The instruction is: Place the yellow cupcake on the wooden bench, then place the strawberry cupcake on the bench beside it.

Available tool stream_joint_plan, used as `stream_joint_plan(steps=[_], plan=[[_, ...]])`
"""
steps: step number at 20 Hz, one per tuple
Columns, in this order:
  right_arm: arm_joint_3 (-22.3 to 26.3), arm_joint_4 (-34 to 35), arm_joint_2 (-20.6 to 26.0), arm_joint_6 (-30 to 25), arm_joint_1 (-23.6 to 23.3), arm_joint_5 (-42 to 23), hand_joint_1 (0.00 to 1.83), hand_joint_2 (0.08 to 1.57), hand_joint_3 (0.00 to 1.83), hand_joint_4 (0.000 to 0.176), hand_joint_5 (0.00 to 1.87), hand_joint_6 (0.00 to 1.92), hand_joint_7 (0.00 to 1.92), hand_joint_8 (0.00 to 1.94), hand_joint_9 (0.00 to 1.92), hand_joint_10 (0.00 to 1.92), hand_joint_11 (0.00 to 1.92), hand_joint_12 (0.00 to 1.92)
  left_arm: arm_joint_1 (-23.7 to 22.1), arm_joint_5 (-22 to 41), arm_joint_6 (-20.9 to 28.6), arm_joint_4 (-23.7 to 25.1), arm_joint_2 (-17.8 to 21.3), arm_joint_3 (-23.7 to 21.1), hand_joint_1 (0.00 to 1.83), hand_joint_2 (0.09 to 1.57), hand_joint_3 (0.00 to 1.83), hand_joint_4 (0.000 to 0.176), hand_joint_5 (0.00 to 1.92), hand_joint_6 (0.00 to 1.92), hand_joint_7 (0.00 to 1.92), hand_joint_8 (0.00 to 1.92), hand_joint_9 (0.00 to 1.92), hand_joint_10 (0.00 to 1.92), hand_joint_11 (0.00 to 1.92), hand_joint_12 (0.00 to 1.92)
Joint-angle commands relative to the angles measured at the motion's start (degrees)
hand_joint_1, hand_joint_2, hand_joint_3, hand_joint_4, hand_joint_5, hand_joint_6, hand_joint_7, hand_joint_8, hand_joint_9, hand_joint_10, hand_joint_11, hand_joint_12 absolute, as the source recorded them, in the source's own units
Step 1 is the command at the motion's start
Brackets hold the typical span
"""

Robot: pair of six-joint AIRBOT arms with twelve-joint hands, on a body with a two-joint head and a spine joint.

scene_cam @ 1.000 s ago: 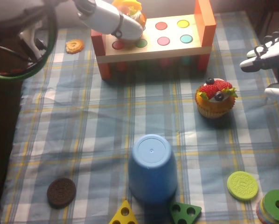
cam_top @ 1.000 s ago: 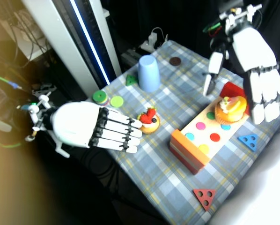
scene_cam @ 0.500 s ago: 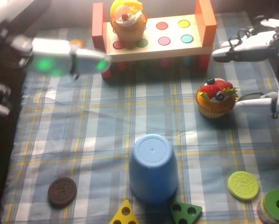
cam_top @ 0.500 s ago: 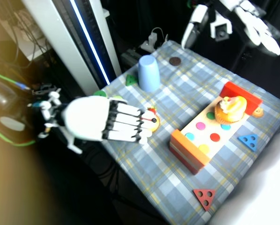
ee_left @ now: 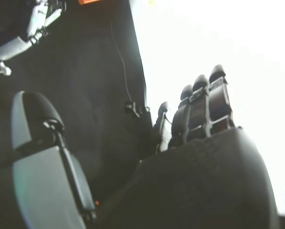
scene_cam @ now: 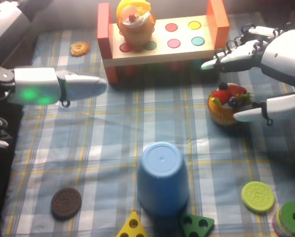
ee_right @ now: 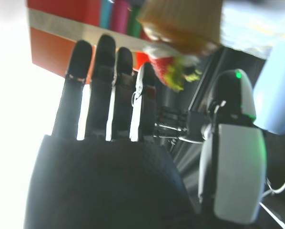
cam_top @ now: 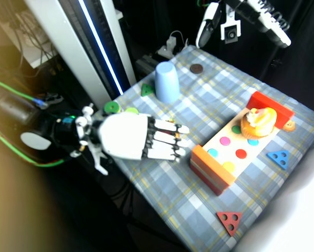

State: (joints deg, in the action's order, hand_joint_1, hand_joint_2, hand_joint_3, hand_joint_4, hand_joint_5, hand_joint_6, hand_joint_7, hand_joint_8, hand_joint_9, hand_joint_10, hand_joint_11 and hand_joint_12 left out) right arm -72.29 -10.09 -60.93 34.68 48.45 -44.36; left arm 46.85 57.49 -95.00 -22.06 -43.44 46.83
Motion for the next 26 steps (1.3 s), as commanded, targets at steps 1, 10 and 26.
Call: stream_joint_plan(steps=[1, 10, 26], plan=[[-0.3, 0.2, -0.6, -0.2, -1.1, -5.1, 1.05, 0.89, 0.00, 0.114, 0.57, 0.00, 0.63, 0.01, 0.65, 0.02, 0.25, 1.00, -0.1, 8.1, 0.9, 1.1, 0.3, 0.0, 0.80, 0.80, 0.01, 0.176, 0.00, 0.00, 0.01, 0.00, 0.00, 0.00, 0.08, 0.04], [-0.7, -0.6, -1.3, -0.4, -1.8, -3.9, 1.13, 1.06, 0.00, 0.000, 1.10, 0.77, 0.93, 1.17, 0.55, 1.68, 0.21, 1.83, 0.4, 8.8, 1.3, 0.5, 0.4, 0.0, 0.80, 0.81, 0.00, 0.176, 0.00, 0.00, 0.03, 0.01, 0.01, 0.00, 0.00, 0.36], [-0.2, -4.3, 3.2, -4.7, -13.5, -17.2, 1.26, 1.04, 0.00, 0.000, 1.18, 0.52, 1.14, 0.88, 0.84, 1.03, 0.29, 1.58, 2.2, 8.7, 1.7, -1.1, 0.3, -0.2, 0.83, 0.82, 0.00, 0.176, 0.01, 0.00, 0.03, 0.00, 0.02, 0.00, 0.00, 0.28]])
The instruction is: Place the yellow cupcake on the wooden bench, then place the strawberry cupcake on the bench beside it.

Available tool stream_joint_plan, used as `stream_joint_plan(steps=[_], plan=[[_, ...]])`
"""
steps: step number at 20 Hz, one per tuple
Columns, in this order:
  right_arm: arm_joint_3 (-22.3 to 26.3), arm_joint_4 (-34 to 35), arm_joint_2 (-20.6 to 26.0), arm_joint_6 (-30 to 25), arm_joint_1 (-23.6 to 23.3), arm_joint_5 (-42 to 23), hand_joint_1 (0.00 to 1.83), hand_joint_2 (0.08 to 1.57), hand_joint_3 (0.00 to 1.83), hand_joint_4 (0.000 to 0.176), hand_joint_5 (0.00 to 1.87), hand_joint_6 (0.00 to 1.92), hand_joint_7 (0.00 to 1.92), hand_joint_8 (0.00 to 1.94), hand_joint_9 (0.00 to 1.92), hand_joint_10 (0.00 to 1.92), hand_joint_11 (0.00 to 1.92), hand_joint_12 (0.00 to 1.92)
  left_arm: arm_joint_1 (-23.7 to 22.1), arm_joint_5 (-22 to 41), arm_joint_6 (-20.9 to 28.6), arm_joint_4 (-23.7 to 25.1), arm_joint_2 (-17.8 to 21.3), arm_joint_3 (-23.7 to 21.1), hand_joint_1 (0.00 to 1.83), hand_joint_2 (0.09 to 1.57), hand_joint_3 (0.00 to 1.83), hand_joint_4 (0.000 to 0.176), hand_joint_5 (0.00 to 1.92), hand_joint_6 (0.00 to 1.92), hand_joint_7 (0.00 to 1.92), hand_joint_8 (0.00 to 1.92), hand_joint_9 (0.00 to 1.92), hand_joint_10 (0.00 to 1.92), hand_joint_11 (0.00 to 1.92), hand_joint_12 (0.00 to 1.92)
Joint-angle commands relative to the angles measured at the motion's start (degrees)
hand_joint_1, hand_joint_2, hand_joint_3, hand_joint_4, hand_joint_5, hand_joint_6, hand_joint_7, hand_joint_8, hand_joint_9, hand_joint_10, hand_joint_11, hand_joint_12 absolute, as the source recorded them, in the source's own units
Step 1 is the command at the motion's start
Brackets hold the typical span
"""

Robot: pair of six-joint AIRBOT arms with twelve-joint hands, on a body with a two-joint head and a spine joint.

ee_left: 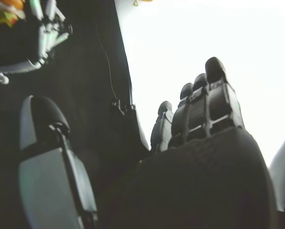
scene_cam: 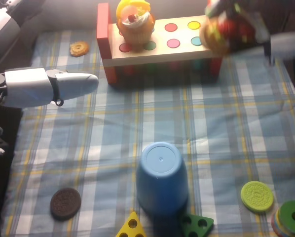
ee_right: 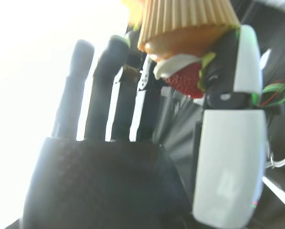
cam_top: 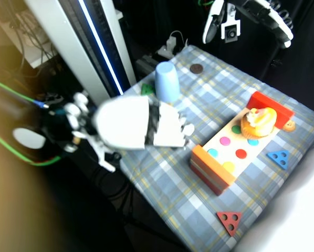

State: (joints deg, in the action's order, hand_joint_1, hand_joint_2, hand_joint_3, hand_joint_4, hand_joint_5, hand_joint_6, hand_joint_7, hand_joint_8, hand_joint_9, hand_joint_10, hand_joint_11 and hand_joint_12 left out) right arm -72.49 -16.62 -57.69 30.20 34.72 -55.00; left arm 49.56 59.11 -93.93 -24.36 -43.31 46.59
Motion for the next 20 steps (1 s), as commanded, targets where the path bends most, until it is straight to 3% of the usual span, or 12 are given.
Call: stream_joint_plan(steps=[1, 2, 3, 5, 8, 9, 10, 11, 13, 17, 18, 20], plan=[[-0.6, 1.9, -0.3, -0.2, -1.5, -6.5, 1.26, 1.04, 0.00, 0.000, 1.15, 0.62, 1.16, 0.79, 0.89, 0.98, 0.36, 1.56, -0.5, 7.0, 0.6, 1.2, 0.1, 0.1, 0.82, 0.82, 0.00, 0.176, 0.00, 0.00, 0.03, 0.00, 0.02, 0.00, 0.00, 0.22], [-1.1, 1.9, -0.6, -0.2, -2.7, -6.4, 1.25, 1.04, 0.00, 0.033, 1.13, 0.73, 1.17, 0.68, 0.90, 0.77, 0.31, 1.41, -0.5, 6.8, 0.6, 1.2, 0.0, 0.1, 0.84, 0.82, 0.00, 0.176, 0.00, 0.00, 0.02, 0.00, 0.01, 0.00, 0.00, 0.21], [-1.8, 1.9, -1.0, -0.2, -4.0, -6.1, 1.27, 1.01, 0.00, 0.000, 1.23, 0.43, 1.25, 0.67, 1.09, 0.91, 0.71, 1.54, -0.5, 6.6, 0.6, 1.2, -0.2, 0.2, 0.83, 0.82, 0.00, 0.176, 0.00, 0.00, 0.01, 0.00, 0.01, 0.00, 0.00, 0.21], [-3.1, 1.9, -2.0, -0.2, -5.9, -5.1, 1.28, 1.01, 0.00, 0.000, 1.25, 0.39, 1.26, 0.66, 1.10, 1.12, 0.87, 1.61, -0.5, 6.2, 0.6, 1.2, -0.3, 0.3, 0.83, 0.81, 0.00, 0.176, 0.02, 0.00, 0.03, 0.00, 0.03, 0.00, 0.00, 0.25], [-6.5, 1.8, -5.8, 0.0, -10.5, -0.6, 1.27, 1.01, 0.00, 0.000, 1.29, 0.31, 1.24, 0.69, 1.14, 0.94, 0.93, 1.52, -0.5, 5.7, 0.6, 1.2, -0.4, 0.5, 0.83, 0.82, 0.00, 0.176, 0.01, 0.00, 0.01, 0.00, 0.01, 0.01, 0.00, 0.03], [-9.0, 0.9, -8.1, 0.2, -13.0, 3.6, 1.29, 1.03, 0.00, 0.000, 1.34, 0.10, 1.14, 0.98, 1.07, 1.37, 0.95, 1.82, -0.5, 5.5, 0.6, 1.2, -0.7, 0.7, 0.81, 0.82, 0.00, 0.176, 0.00, 0.00, 0.01, 0.00, 0.00, 0.01, 0.00, 0.00], [-9.6, 0.6, -8.8, 0.2, -13.5, 4.7, 1.29, 1.03, 0.00, 0.000, 1.34, 0.10, 1.14, 0.98, 1.07, 1.37, 0.95, 1.82, -0.6, 5.4, 0.7, 1.2, -0.7, 0.7, 0.81, 0.82, 0.00, 0.176, 0.00, 0.00, 0.01, 0.00, 0.00, 0.01, 0.00, 0.00], [-10.9, -0.2, -10.1, 0.2, -14.4, 7.4, 1.27, 1.02, 0.00, 0.000, 1.27, 0.34, 1.22, 0.71, 1.02, 0.89, 0.71, 1.51, -0.7, 5.2, 0.9, 1.5, -0.9, 0.9, 0.82, 0.83, 0.00, 0.176, 0.00, 0.00, 0.00, 0.00, 0.00, 0.00, 0.00, 0.00], [-12.8, -1.3, -12.2, 0.2, -15.5, 11.4, 1.28, 1.01, 0.00, 0.000, 1.24, 0.42, 1.29, 0.58, 1.23, 0.76, 0.98, 1.46, -1.2, 4.6, 1.3, 1.9, -1.4, 1.4, 0.81, 0.83, 0.00, 0.176, 0.00, 0.00, 0.00, 0.00, 0.00, 0.00, 0.00, 0.00], [-16.0, -2.2, -16.0, 0.2, -15.7, 17.0, 1.27, 1.06, 0.00, 0.000, 1.38, 0.05, 0.98, 1.19, 0.77, 1.27, 0.51, 1.79, -1.6, 4.1, 1.6, 2.3, -1.9, 1.9, 0.81, 0.84, 0.01, 0.176, 0.00, 0.00, 0.00, 0.00, 0.00, 0.00, 0.01, 0.01], [-16.7, -2.3, -16.8, 0.2, -15.7, 18.3, 1.22, 1.00, 0.00, 0.000, 1.43, 0.10, 0.84, 1.32, 0.57, 1.68, 0.45, 1.89, -1.6, 4.0, 1.8, 2.5, -1.8, 1.9, 0.82, 0.85, 0.01, 0.176, 0.00, 0.00, 0.00, 0.00, 0.00, 0.00, 0.01, 0.01], [-17.5, -2.7, -17.6, 0.2, -15.7, 20.4, 1.27, 1.02, 0.00, 0.000, 1.29, 0.30, 1.18, 0.81, 0.71, 1.06, 0.11, 1.71, -1.8, 4.0, 1.8, 2.6, -1.9, 1.9, 0.82, 0.85, 0.01, 0.176, 0.00, 0.00, 0.00, 0.00, 0.00, 0.00, 0.03, 0.01]])
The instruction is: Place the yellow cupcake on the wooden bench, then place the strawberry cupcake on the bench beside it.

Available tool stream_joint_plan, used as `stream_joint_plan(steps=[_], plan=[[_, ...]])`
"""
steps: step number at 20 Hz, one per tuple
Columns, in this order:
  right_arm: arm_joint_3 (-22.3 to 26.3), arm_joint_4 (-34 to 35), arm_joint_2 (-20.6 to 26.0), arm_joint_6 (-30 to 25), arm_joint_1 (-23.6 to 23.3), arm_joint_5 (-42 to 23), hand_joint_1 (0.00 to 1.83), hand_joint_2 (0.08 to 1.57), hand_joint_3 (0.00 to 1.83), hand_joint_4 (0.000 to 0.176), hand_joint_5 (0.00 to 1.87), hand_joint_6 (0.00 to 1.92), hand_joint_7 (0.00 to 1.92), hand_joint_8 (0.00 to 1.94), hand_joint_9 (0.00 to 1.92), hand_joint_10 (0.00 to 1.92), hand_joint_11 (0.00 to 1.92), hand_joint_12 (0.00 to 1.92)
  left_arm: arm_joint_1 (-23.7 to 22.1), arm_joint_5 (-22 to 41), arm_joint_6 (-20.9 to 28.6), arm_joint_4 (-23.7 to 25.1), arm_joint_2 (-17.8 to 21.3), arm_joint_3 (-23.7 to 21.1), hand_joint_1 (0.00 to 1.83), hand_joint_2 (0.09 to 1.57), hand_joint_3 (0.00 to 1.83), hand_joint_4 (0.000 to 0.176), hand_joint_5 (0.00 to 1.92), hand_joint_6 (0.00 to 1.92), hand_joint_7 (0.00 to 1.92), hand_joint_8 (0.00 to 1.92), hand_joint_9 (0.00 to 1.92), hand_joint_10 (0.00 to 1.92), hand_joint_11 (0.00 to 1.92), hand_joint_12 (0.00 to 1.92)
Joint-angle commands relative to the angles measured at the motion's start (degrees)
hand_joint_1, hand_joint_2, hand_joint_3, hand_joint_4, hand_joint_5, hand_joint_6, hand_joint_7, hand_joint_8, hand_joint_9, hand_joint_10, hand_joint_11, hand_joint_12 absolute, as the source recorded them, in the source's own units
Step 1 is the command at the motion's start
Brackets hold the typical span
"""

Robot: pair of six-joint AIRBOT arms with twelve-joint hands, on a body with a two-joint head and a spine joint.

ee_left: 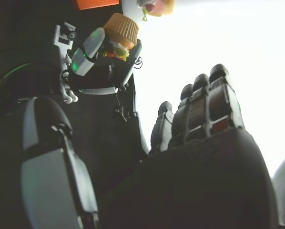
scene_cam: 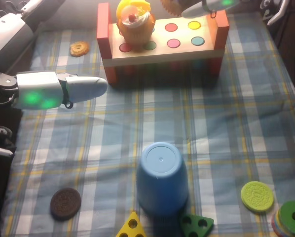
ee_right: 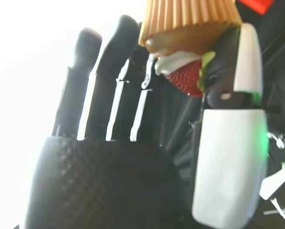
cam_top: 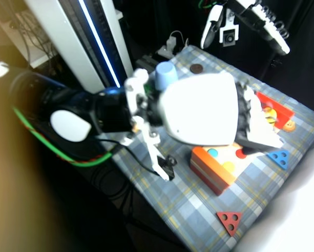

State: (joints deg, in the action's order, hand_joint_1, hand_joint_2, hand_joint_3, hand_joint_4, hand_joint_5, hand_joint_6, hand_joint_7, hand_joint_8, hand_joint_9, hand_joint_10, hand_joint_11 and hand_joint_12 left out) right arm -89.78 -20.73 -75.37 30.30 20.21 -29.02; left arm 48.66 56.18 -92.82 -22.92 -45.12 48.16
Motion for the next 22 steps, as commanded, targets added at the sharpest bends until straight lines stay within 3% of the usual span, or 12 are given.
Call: stream_joint_plan(steps=[1, 2, 3, 4, 6, 8, 11, 12, 14, 17, 18, 22], plan=[[-0.4, 1.1, -0.2, 0.1, -1.1, -4.9, 1.25, 1.05, 0.00, 0.015, 1.22, 0.54, 1.08, 0.86, 0.59, 0.82, 0.02, 1.55, -0.9, 7.0, 0.7, 1.2, -0.1, 0.4, 0.81, 0.85, 0.00, 0.176, 0.00, 0.00, 0.00, 0.00, 0.00, 0.00, 0.04, 0.02], [-0.5, 0.5, -0.6, 0.1, -1.1, -4.2, 1.14, 1.05, 0.00, 0.026, 1.14, 0.71, 0.92, 0.47, 0.52, 0.63, 0.00, 1.40, -1.0, 7.0, 0.7, 1.2, -0.1, 0.4, 0.81, 0.85, 0.00, 0.176, 0.01, 0.00, 0.00, 0.00, 0.00, 0.00, 0.04, 0.02], [-0.5, 0.0, -1.0, 0.1, -1.1, -3.8, 1.07, 1.06, 0.00, 0.146, 1.07, 0.82, 0.75, 0.19, 0.45, 0.36, 0.00, 1.22, -1.0, 7.0, 0.7, 1.2, -0.1, 0.4, 0.81, 0.85, 0.00, 0.176, 0.00, 0.00, 0.00, 0.00, 0.00, 0.00, 0.05, 0.03], [-0.5, -0.6, -1.3, 0.1, -1.1, -3.6, 1.04, 1.00, 0.00, 0.123, 0.90, 0.36, 0.67, 0.08, 0.41, 0.20, 0.00, 1.07, -1.0, 6.9, 0.8, 1.2, -0.1, 0.4, 0.81, 0.85, 0.00, 0.176, 0.00, 0.00, 0.00, 0.00, 0.00, 0.00, 0.04, 0.03], [-0.3, -0.8, -1.6, 0.1, -0.4, -3.4, 0.99, 0.99, 0.00, 0.125, 0.85, 0.06, 0.53, 0.00, 0.37, 0.05, 0.00, 0.83, -1.0, 6.9, 0.8, 1.2, -0.1, 0.4, 0.81, 0.87, 0.01, 0.176, 0.00, 0.00, 0.00, 0.00, 0.00, 0.00, 0.00, 0.00], [-0.2, -0.8, -1.6, 0.0, 0.1, -3.2, 1.00, 0.98, 0.00, 0.059, 0.85, 0.01, 0.55, 0.01, 0.41, 0.03, 0.00, 0.94, -1.0, 7.0, 0.9, 1.2, -0.1, 0.4, 0.81, 0.86, 0.00, 0.176, 0.00, 0.00, 0.00, 0.00, 0.00, 0.00, 0.00, 0.00], [0.4, -0.8, -1.5, -0.3, 1.3, -3.1, 0.97, 0.99, 0.00, 0.021, 0.84, 0.00, 0.58, 0.01, 0.44, 0.02, 0.00, 1.05, -1.0, 6.9, 0.9, 1.2, -0.1, 0.3, 0.82, 0.84, 0.00, 0.176, 0.00, 0.00, 0.02, 0.00, 0.01, 0.00, 0.02, 0.01], [0.6, -0.7, -1.5, -0.3, 1.6, -3.1, 0.97, 0.98, 0.00, 0.029, 0.86, 0.01, 0.60, 0.01, 0.47, 0.02, 0.00, 1.09, -1.0, 7.0, 1.0, 1.2, -0.1, 0.3, 0.82, 0.84, 0.00, 0.176, 0.00, 0.00, 0.03, 0.01, 0.02, 0.01, 0.00, 0.00], [1.0, -0.7, -1.5, -0.3, 2.5, -3.1, 0.99, 0.97, 0.00, 0.005, 0.88, 0.00, 0.62, 0.01, 0.50, 0.02, 0.00, 1.13, -1.0, 7.0, 1.1, 1.2, -0.1, 0.3, 0.84, 0.83, 0.00, 0.176, 0.00, 0.00, 0.03, 0.01, 0.03, 0.01, 0.00, 0.00], [1.1, 0.1, -1.5, -0.3, 3.8, -3.1, 0.96, 0.98, 0.00, 0.025, 0.88, 0.00, 0.62, 0.01, 0.50, 0.02, 0.00, 1.14, -0.9, 7.0, 1.2, 1.2, -0.1, 0.3, 0.83, 0.83, 0.00, 0.176, 0.00, 0.00, 0.03, 0.00, 0.02, 0.00, 0.00, 0.00], [1.1, 0.8, -1.3, -0.3, 4.5, -3.1, 0.92, 0.98, 0.00, 0.078, 0.87, 0.00, 0.60, 0.00, 0.48, 0.01, 0.00, 1.01, -0.9, 7.1, 1.3, 1.2, -0.1, 0.3, 0.83, 0.84, 0.00, 0.176, 0.01, 0.00, 0.03, 0.00, 0.03, 0.01, 0.00, 0.00], [0.6, 2.6, -1.1, -0.3, 6.4, -2.3, 0.91, 1.01, 0.00, 0.074, 0.87, 0.00, 0.59, 0.01, 0.47, 0.01, 0.00, 0.96, -0.9, 7.1, 1.7, 1.4, -0.1, 0.3, 0.85, 0.82, 0.00, 0.176, 0.00, 0.00, 0.04, 0.00, 0.05, 0.01, 0.05, 0.03]])
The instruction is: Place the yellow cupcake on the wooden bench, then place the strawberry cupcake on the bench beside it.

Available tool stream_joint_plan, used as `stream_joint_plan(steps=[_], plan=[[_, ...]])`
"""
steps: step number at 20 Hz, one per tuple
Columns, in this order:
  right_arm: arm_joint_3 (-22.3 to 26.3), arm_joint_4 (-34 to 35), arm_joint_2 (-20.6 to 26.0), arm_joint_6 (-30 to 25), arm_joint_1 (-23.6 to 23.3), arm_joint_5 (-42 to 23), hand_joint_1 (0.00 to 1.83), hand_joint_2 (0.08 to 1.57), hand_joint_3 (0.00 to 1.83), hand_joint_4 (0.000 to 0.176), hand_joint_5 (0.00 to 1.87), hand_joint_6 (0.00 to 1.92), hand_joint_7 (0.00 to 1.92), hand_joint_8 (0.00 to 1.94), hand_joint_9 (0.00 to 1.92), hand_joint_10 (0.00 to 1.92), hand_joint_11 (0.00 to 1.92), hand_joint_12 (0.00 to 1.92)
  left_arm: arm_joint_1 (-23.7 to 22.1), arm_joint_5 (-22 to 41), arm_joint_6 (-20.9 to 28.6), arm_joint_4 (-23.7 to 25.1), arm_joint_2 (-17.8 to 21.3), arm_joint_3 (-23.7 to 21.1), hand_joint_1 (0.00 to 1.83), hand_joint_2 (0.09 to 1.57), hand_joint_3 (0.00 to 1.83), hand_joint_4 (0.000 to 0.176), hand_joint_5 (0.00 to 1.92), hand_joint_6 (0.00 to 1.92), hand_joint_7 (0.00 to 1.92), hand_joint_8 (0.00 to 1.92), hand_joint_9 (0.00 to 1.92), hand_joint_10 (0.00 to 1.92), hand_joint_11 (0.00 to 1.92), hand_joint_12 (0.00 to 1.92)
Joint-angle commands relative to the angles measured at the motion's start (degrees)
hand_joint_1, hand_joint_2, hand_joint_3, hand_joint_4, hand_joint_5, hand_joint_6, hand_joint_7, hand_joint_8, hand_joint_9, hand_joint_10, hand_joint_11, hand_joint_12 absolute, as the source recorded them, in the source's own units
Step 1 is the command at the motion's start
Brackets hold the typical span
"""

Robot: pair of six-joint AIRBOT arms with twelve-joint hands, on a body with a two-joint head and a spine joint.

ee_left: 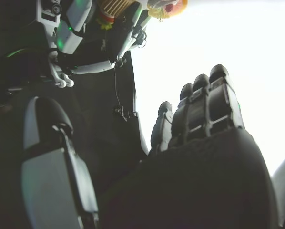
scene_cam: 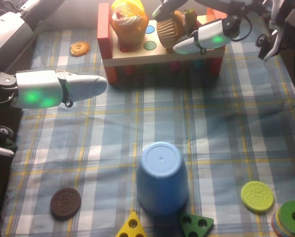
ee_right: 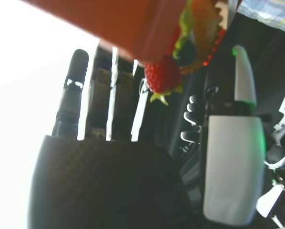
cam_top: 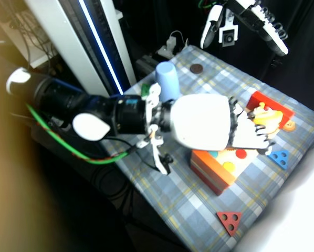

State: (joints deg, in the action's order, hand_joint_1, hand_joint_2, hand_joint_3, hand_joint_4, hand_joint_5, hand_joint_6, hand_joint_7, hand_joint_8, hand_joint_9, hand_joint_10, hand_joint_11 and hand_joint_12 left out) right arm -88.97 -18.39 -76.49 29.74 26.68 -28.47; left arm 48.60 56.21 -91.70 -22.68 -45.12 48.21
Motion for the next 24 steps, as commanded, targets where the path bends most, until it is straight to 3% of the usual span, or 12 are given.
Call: stream_joint_plan(steps=[1, 3, 5, 7, 8, 9, 11, 14, 16, 17, 20, 24], plan=[[-0.3, 0.3, 0.0, 0.2, -0.1, -2.6, 0.90, 1.00, 0.00, 0.054, 0.89, 0.01, 0.62, 0.01, 0.50, 0.02, 0.00, 1.05, -0.8, 7.1, 0.6, 1.2, -0.1, 0.2, 0.86, 0.83, 0.00, 0.176, 0.00, 0.00, 0.03, 0.00, 0.04, 0.00, 0.03, 0.02], [-0.6, 0.4, 0.0, 0.2, -0.1, -2.4, 0.87, 1.01, 0.00, 0.046, 0.87, 0.00, 0.63, 0.01, 0.50, 0.01, 0.00, 1.00, -0.8, 7.1, 0.8, 1.3, -0.1, 0.2, 0.82, 0.84, 0.00, 0.176, 0.00, 0.00, 0.02, 0.00, 0.03, 0.00, 0.02, 0.02], [-1.1, 0.4, 0.0, 0.2, -0.1, -1.9, 0.92, 1.02, 0.00, 0.004, 0.87, 0.00, 0.65, 0.01, 0.51, 0.01, 0.00, 1.04, -0.8, 7.1, 0.9, 1.4, -0.1, 0.2, 0.82, 0.85, 0.01, 0.176, 0.00, 0.00, 0.01, 0.00, 0.01, 0.00, 0.02, 0.01], [-1.6, 0.4, 0.0, 0.2, -0.1, -1.3, 0.94, 1.01, 0.00, 0.000, 0.87, 0.00, 0.67, 0.01, 0.54, 0.02, 0.00, 1.11, -0.8, 7.1, 0.9, 1.4, -0.1, 0.2, 0.82, 0.86, 0.01, 0.176, 0.00, 0.00, 0.01, 0.00, 0.00, 0.00, 0.00, 0.00], [-1.9, 0.4, 0.0, 0.2, -0.1, -1.0, 0.94, 1.01, 0.00, 0.010, 0.86, 0.00, 0.67, 0.01, 0.54, 0.01, 0.00, 1.11, -0.8, 7.1, 0.9, 1.4, -0.1, 0.2, 0.82, 0.86, 0.01, 0.176, 0.00, 0.00, 0.01, 0.00, 0.00, 0.00, 0.00, 0.00], [-2.2, 0.4, 0.0, 0.2, -0.1, -0.6, 0.94, 1.00, 0.00, 0.009, 0.86, 0.00, 0.67, 0.01, 0.54, 0.01, 0.00, 1.09, -0.8, 7.1, 0.9, 1.5, -0.1, 0.2, 0.83, 0.87, 0.01, 0.176, 0.00, 0.00, 0.01, 0.00, 0.00, 0.00, 0.00, 0.00], [-3.0, 0.4, 0.0, 0.2, -0.1, 0.3, 0.94, 1.00, 0.00, 0.036, 0.85, 0.00, 0.65, 0.00, 0.48, 0.00, 0.00, 0.96, -0.8, 7.2, 1.0, 1.5, 0.0, 0.2, 0.83, 0.86, 0.00, 0.176, 0.00, 0.00, 0.01, 0.00, 0.00, 0.00, 0.02, 0.01], [-4.2, 0.3, -1.1, 0.2, -0.2, 1.2, 0.93, 1.00, 0.00, 0.040, 0.84, 0.00, 0.64, 0.00, 0.47, 0.00, 0.00, 0.93, -0.9, 7.1, 1.1, 1.7, -0.1, 0.2, 0.81, 0.88, 0.01, 0.176, 0.00, 0.00, 0.00, 0.00, 0.00, 0.00, 0.04, 0.02], [-4.4, 0.3, -1.2, 0.2, -0.5, 1.6, 0.92, 1.00, 0.00, 0.055, 0.83, 0.00, 0.62, 0.00, 0.45, 0.00, 0.00, 0.89, -1.0, 7.1, 1.1, 1.8, -0.1, 0.3, 0.78, 0.89, 0.01, 0.176, 0.00, 0.00, 0.00, 0.00, 0.00, 0.00, 0.01, 0.01], [-4.5, 0.3, -1.2, 0.2, -0.5, 1.7, 0.94, 1.00, 0.00, 0.044, 0.84, 0.00, 0.62, 0.00, 0.46, 0.00, 0.00, 0.91, -1.0, 7.1, 1.1, 1.8, -0.1, 0.2, 0.78, 0.89, 0.01, 0.176, 0.00, 0.00, 0.00, 0.00, 0.00, 0.00, 0.00, 0.01], [-4.5, 0.3, -1.2, 0.2, -0.5, 1.8, 0.94, 0.99, 0.00, 0.045, 0.85, 0.00, 0.64, 0.01, 0.49, 0.01, 0.00, 1.01, -0.9, 7.1, 1.3, 1.8, -0.1, 0.2, 0.79, 0.89, 0.01, 0.176, 0.00, 0.00, 0.00, 0.00, 0.00, 0.00, 0.02, 0.02], [-4.2, 0.3, -1.2, 0.2, -0.5, 1.7, 0.91, 1.01, 0.00, 0.055, 0.80, 0.00, 0.60, 0.00, 0.46, 0.00, 0.00, 0.96, -0.9, 7.2, 1.4, 1.8, -0.1, 0.2, 0.80, 0.90, 0.01, 0.176, 0.00, 0.00, 0.00, 0.00, 0.00, 0.00, 0.04, 0.03]])
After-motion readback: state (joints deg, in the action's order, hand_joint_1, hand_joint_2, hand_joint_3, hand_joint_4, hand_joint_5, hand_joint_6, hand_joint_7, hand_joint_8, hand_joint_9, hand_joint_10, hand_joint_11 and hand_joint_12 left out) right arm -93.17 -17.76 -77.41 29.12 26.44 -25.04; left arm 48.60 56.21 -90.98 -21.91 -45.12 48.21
